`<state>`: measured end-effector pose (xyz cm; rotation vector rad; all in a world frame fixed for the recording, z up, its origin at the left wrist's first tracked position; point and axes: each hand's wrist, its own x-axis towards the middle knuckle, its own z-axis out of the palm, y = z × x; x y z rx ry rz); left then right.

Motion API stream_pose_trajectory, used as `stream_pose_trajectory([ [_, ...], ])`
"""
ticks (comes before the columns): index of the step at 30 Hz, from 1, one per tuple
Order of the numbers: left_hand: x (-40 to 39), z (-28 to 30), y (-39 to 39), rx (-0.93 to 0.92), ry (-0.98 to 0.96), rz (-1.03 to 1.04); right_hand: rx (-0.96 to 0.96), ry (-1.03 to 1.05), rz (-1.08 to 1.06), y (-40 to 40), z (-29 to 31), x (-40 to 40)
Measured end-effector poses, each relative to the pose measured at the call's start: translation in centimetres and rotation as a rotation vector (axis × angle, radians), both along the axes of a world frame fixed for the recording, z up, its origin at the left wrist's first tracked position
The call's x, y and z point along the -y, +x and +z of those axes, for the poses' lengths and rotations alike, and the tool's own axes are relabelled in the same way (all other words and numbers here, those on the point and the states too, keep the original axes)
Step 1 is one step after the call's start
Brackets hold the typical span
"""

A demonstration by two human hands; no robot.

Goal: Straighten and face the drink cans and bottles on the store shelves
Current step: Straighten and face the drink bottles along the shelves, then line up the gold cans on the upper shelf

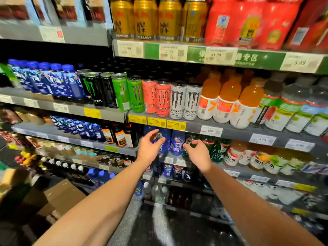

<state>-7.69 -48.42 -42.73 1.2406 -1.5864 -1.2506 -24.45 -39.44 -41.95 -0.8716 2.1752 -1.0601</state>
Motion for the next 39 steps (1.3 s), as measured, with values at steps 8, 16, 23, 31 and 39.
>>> stream_pose_trajectory([
  [8, -3.4, 16.3, 0.4, -0.027, -0.202, -0.099, -0.03, -0.281, 0.253, -0.3, 15.6, -1.5],
  [16, -4.9, 30.1, -0.7, -0.105, -0.38, -0.029, -0.125, -0.499, 0.416, -2.0, 28.9, -2.3],
  [23, -3.7, 36.5, -0.4, -0.064, -0.539, 0.074, -0.213, -0.649, 0.506, -1.8, 36.5, -1.3],
  [31, 1.9, 38.8, 0.6, 0.081, -0.639, 0.151, -0.339, -0.735, 0.506, -1.8, 41.3, 5.0],
  [39, 9.6, 39.9, 1.1, 0.205, -0.827, 0.124, -0.572, -0.575, 0.51, -1.3, 44.9, 14.6],
])
